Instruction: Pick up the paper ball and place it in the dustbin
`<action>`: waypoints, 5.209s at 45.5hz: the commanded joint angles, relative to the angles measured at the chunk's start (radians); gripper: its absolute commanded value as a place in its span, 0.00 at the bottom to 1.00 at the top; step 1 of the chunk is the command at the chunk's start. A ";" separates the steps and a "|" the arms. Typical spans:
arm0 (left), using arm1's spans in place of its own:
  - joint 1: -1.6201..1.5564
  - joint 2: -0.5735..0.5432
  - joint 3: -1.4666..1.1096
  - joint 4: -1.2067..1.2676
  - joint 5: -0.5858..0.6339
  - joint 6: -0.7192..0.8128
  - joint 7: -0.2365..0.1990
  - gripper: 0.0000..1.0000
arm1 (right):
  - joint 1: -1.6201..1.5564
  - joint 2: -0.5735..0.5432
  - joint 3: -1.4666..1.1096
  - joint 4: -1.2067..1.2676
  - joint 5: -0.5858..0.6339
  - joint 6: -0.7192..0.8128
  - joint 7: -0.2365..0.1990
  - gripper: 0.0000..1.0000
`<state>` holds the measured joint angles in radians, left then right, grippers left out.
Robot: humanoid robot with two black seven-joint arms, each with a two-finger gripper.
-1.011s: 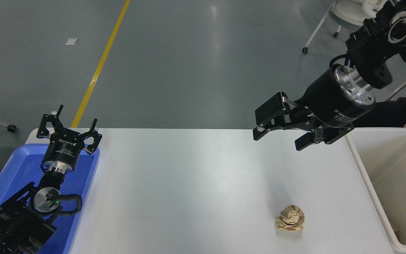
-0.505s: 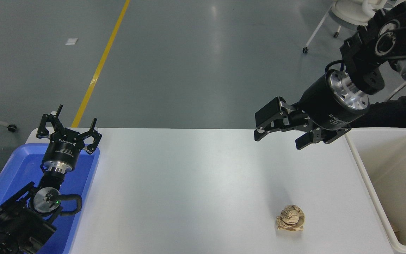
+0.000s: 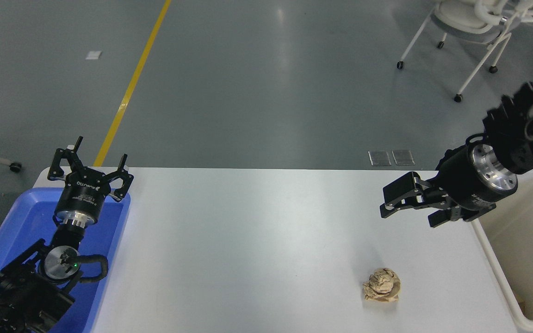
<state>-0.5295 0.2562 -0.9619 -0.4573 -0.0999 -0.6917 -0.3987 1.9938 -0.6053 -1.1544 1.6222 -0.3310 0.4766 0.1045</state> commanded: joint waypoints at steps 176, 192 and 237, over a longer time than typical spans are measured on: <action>0.000 0.002 0.005 0.000 0.002 -0.002 0.001 1.00 | -0.051 -0.550 -0.115 -0.603 -0.550 -0.039 0.081 0.00; -0.001 0.002 0.005 0.000 0.002 -0.002 0.001 1.00 | -0.986 -0.341 0.652 -0.993 -0.335 -0.265 0.066 0.00; -0.001 0.002 0.005 -0.001 0.002 -0.002 0.001 1.00 | -1.293 -0.039 0.887 -1.257 -0.097 -0.441 0.040 1.00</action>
<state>-0.5308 0.2577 -0.9572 -0.4580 -0.0981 -0.6934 -0.3974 0.7097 -0.6516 -0.3146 0.3766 -0.4352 0.0460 0.1469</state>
